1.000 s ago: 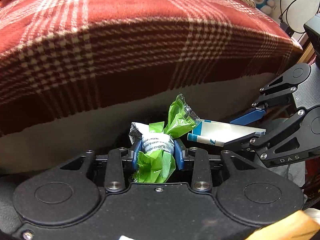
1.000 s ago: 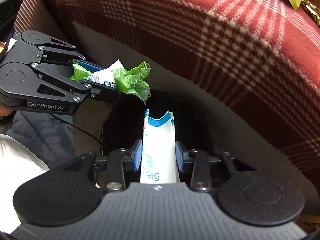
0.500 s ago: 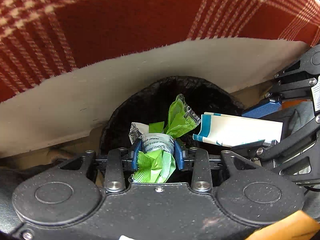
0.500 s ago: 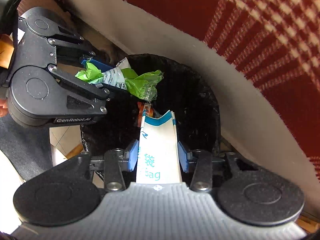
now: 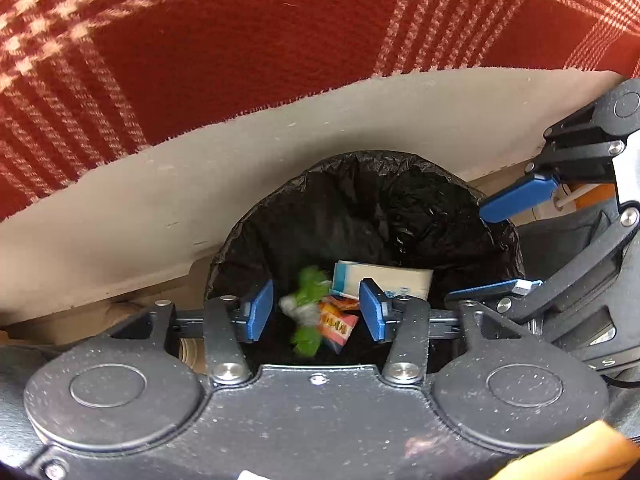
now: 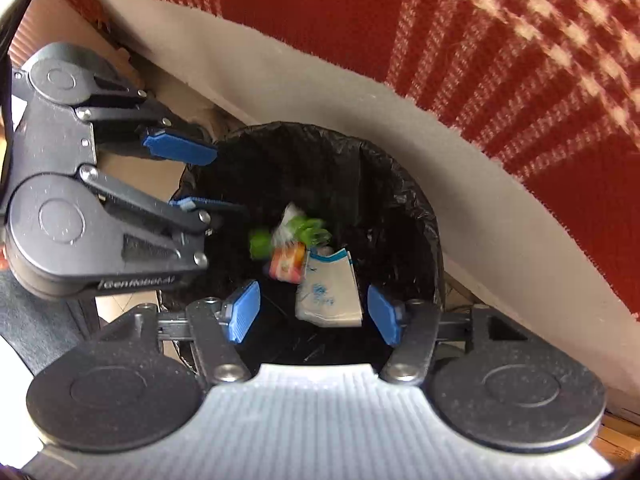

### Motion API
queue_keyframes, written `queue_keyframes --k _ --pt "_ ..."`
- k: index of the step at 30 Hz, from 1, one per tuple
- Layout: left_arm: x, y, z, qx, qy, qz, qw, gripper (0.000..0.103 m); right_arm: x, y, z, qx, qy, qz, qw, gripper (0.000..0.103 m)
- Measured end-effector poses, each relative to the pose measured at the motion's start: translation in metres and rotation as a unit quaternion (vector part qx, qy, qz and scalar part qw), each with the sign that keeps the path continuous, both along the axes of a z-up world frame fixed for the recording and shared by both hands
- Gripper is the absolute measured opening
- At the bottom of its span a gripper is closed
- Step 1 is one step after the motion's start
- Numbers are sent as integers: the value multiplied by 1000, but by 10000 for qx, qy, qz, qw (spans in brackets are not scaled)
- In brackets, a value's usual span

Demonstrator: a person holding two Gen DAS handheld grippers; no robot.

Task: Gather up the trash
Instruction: 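Open both tools to drop the items into the bin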

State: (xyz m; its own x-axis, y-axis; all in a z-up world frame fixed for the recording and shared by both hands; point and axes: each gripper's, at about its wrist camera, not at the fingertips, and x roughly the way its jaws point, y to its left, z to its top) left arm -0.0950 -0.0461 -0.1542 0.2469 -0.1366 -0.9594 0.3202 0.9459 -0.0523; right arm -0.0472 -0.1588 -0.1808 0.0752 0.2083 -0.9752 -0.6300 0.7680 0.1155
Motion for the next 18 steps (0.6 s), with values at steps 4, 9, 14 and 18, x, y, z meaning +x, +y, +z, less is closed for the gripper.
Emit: queue_keyframes --k 4,9,14,18 --pt "2 0 3 2 2 1 10000 48 0 -2 4 35 -54 -19 10000 73" --pt "2 1 6 11 -30 -4 10000 49 0 -8 9 85 -102 -42 9999 73" --pt "1 2 7 -5 -69 9 10000 49 1 -10 18 125 -191 -94 9997 73" --pt "-2 5 19 -34 -181 44 9998 49 -2 -13 31 189 -311 -134 9992 73"
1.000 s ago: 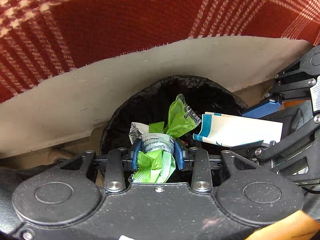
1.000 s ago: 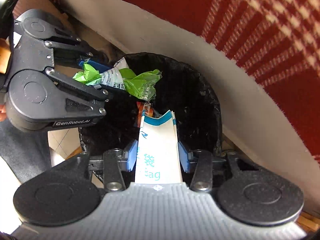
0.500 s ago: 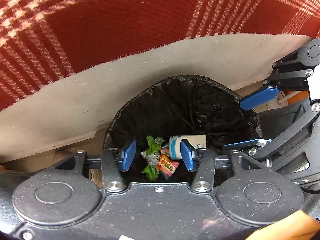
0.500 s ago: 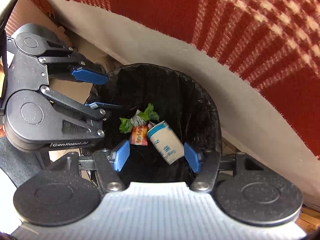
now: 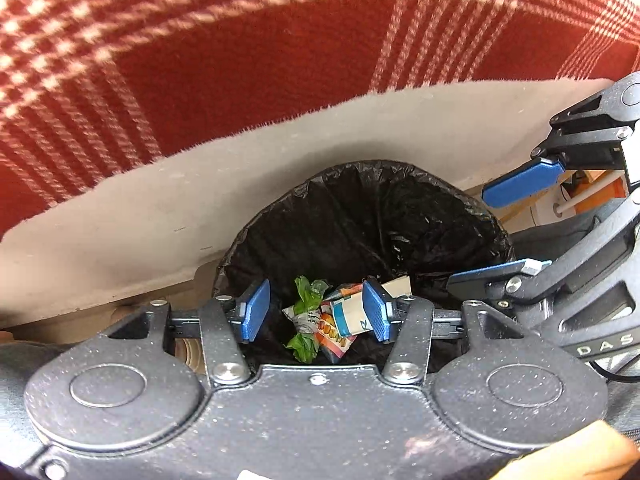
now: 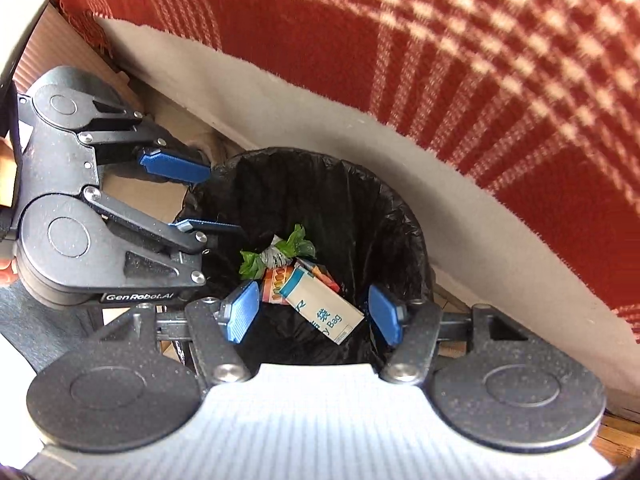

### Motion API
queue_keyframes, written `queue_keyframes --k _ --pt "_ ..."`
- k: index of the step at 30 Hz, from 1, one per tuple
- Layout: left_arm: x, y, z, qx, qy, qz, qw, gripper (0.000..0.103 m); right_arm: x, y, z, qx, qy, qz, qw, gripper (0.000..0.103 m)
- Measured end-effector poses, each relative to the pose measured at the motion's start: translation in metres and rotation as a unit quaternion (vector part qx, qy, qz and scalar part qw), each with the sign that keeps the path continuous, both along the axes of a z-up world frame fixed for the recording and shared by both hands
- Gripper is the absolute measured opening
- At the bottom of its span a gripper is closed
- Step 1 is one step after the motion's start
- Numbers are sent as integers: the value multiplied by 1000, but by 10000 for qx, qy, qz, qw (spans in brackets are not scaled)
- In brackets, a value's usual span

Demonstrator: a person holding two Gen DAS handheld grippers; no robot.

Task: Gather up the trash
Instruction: 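Open both tools to drop the items into the bin, then move both open tools back over the blanket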

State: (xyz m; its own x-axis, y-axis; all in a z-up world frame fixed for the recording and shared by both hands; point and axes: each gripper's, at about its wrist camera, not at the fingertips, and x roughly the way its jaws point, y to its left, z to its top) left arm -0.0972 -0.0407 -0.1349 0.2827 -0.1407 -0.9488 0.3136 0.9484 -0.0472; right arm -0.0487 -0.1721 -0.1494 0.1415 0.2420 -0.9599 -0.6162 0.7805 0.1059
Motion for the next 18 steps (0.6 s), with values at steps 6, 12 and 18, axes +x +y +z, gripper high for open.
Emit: queue_keyframes --k 6,12,18 --pt "-16 17 47 -292 -522 33 9982 61 -16 -9 36 271 -491 52 9984 76" --pt "-35 36 107 -558 -1396 56 9886 78 -35 -29 89 960 -1043 -99 9898 79" --pt "-31 47 155 -969 -2033 418 9734 81 -52 -51 139 1480 -1892 -373 9700 82"
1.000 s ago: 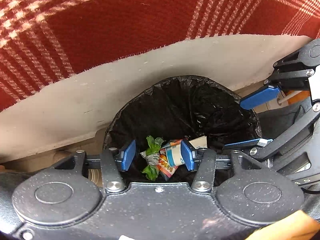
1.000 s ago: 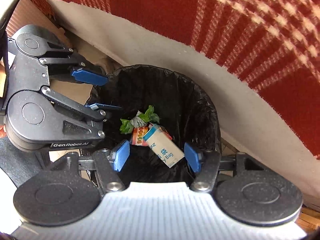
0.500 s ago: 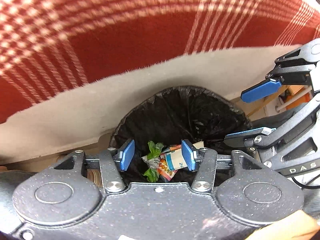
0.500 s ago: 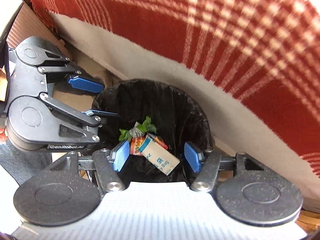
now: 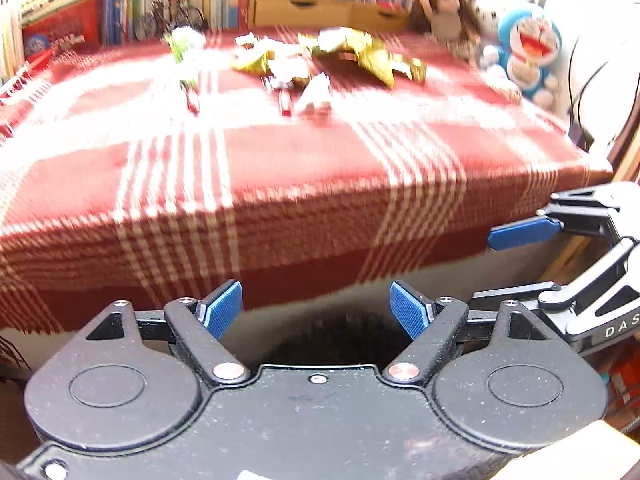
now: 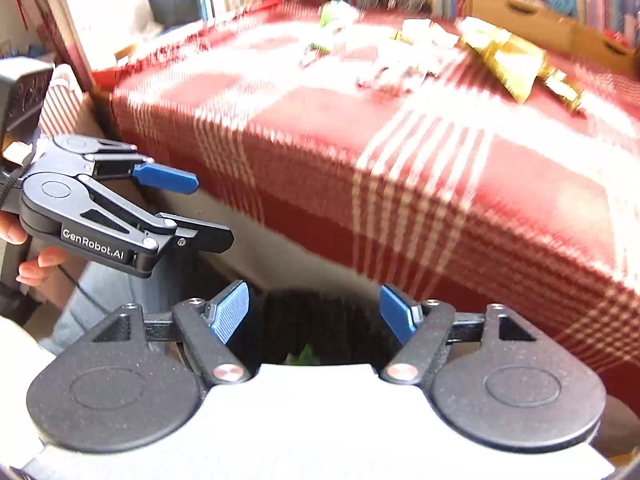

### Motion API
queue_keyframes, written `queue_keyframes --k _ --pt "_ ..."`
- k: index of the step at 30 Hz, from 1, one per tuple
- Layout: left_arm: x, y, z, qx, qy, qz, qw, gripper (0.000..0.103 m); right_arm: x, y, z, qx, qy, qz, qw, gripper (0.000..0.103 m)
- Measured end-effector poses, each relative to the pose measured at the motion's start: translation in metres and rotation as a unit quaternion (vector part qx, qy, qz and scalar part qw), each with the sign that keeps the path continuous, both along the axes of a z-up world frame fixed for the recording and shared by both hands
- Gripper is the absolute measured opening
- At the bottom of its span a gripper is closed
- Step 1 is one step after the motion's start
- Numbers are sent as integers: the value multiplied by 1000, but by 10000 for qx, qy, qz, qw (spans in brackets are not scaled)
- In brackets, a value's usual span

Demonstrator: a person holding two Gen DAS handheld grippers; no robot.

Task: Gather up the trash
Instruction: 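Move both open tools back over the blanket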

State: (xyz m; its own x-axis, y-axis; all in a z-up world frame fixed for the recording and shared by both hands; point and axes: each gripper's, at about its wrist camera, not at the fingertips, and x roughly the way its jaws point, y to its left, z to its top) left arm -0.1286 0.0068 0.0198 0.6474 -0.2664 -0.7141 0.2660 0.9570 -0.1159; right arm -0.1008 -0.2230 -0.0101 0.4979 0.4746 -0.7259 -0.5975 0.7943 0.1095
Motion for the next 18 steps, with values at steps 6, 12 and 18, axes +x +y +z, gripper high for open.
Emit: queue_keyframes --k 6,12,18 --pt "23 6 28 68 -778 359 9963 87 0 -15 29 398 -941 -754 9919 83" --pt "55 20 38 118 -1260 914 9877 88 22 -8 32 451 -1499 -1276 9794 83" --pt "88 31 35 274 -1439 1204 9819 89 44 4 33 549 -1694 -1583 9712 83"
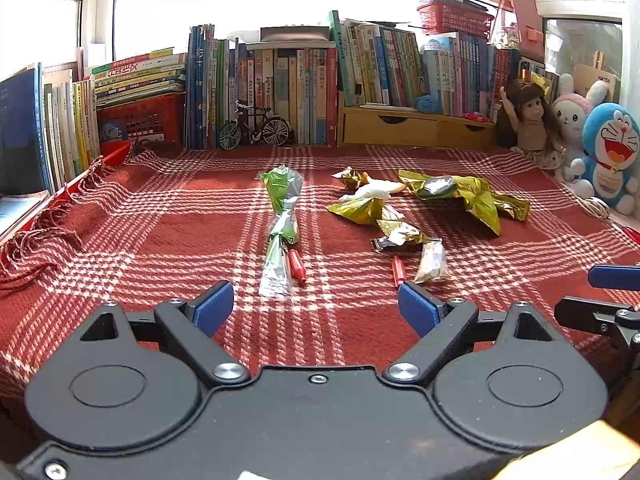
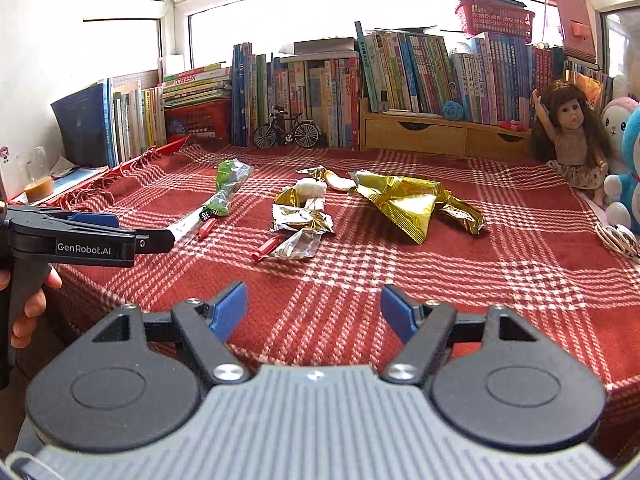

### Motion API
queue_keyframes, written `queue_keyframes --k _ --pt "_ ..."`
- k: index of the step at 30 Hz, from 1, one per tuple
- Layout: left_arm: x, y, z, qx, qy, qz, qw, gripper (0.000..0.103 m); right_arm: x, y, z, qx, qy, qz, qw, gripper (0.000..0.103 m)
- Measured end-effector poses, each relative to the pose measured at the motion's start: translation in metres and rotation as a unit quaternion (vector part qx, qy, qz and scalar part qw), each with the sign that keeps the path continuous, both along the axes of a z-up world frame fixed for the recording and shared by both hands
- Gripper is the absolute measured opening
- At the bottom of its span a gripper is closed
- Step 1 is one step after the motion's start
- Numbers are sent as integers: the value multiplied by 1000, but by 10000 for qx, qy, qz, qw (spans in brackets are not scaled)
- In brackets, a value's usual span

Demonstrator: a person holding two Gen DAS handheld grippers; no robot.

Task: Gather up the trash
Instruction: 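Move both open tools back over the blanket, then grasp the green-wrapped stick snack with the left tool while the right tool grasps the clear wrapper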

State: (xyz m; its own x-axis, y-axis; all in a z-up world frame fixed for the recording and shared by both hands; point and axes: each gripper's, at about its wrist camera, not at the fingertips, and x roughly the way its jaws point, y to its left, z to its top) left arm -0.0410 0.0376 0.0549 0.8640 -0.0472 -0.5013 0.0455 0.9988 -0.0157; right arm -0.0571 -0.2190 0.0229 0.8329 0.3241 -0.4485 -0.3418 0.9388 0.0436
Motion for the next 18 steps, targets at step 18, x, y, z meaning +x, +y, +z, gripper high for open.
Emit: queue_keyframes --k 18 --pt "110 46 -18 -1032 342 464 9930 60 76 27 -21 815 410 -548 9943 73"
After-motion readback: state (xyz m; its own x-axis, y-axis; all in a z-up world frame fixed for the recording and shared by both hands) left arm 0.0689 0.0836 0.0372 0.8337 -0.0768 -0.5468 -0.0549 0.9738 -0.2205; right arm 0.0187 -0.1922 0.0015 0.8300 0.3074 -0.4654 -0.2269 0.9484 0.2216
